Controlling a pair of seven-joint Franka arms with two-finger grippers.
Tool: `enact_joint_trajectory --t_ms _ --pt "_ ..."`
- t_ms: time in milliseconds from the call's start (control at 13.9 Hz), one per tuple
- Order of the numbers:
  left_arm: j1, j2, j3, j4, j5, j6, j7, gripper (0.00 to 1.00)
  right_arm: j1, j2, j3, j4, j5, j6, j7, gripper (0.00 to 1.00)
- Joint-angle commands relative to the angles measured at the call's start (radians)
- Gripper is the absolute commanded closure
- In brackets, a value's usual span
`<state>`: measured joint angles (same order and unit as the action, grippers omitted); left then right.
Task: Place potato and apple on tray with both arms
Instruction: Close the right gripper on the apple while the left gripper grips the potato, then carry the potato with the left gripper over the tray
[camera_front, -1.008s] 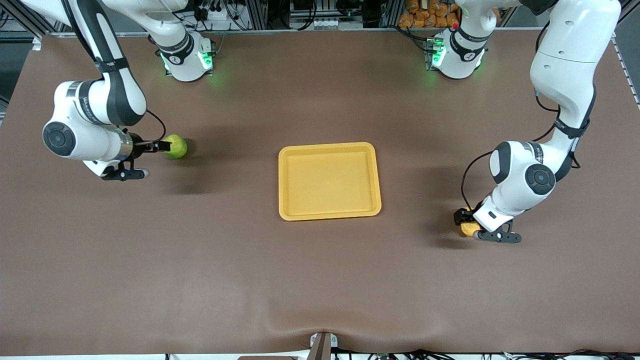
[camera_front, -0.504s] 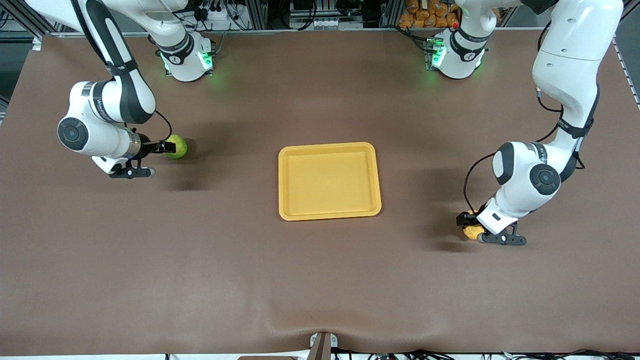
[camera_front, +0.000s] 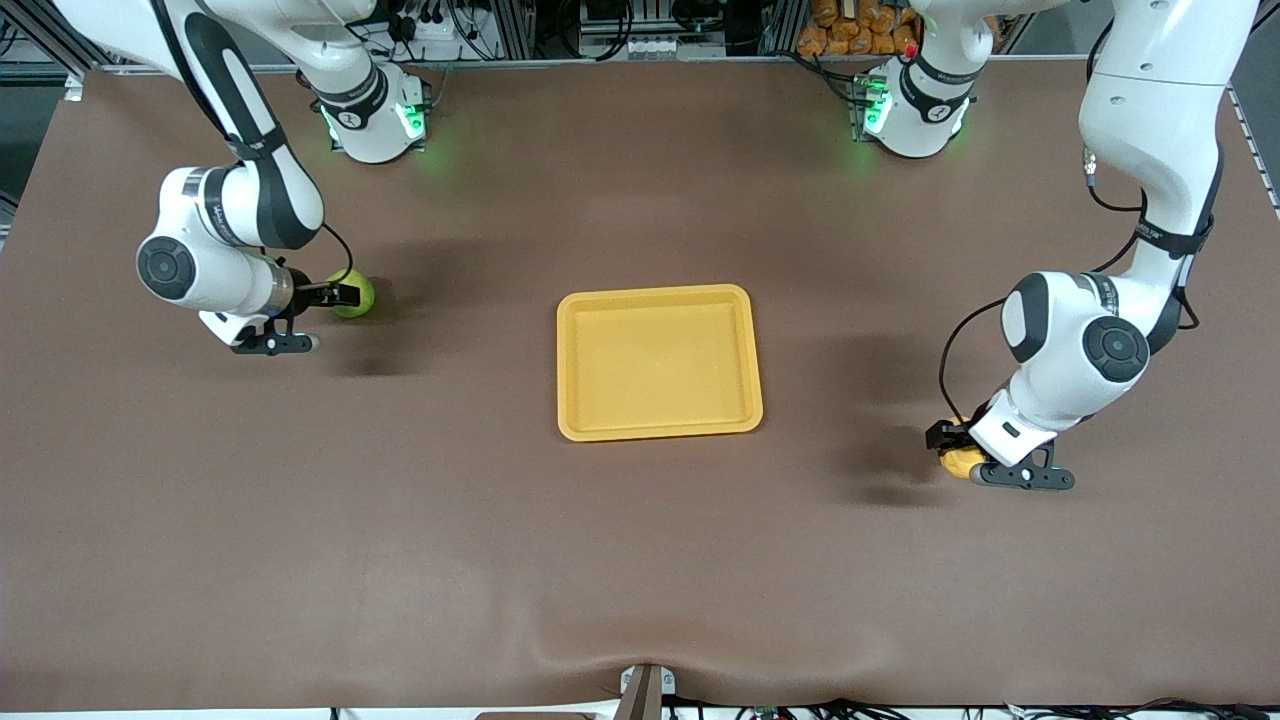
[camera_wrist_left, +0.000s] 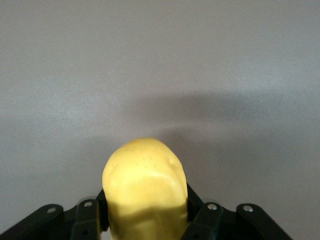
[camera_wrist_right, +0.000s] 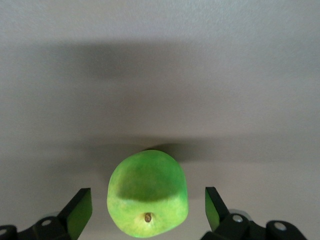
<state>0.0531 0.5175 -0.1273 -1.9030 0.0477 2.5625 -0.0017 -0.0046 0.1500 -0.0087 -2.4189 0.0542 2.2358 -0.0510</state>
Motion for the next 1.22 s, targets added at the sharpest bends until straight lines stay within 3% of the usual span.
enact_joint_trajectory --t_ms 0,504,1008,1080,1152 --pt "-0.006 -0.027 -0.005 0.018 0.001 -0.059 -0.040 1.00 0.003 0.022 0.001 -0.003 0.044 0.021 -0.001 0.00" --pt "-0.033 -0.065 -0.046 0.022 0.003 -0.134 -0.147 1.00 0.009 0.069 0.000 -0.006 0.042 0.025 -0.013 0.00" --pt "-0.203 -0.082 -0.045 0.021 0.004 -0.142 -0.386 1.00 0.005 0.097 -0.002 -0.020 0.042 0.039 -0.015 0.00" --pt "-0.226 -0.082 -0.045 0.022 0.004 -0.142 -0.418 1.00 0.005 0.097 -0.002 -0.020 0.042 0.036 -0.017 0.21" --pt "-0.249 -0.082 -0.045 0.022 0.004 -0.142 -0.446 1.00 0.008 0.097 -0.001 -0.020 0.042 0.035 -0.017 0.54"
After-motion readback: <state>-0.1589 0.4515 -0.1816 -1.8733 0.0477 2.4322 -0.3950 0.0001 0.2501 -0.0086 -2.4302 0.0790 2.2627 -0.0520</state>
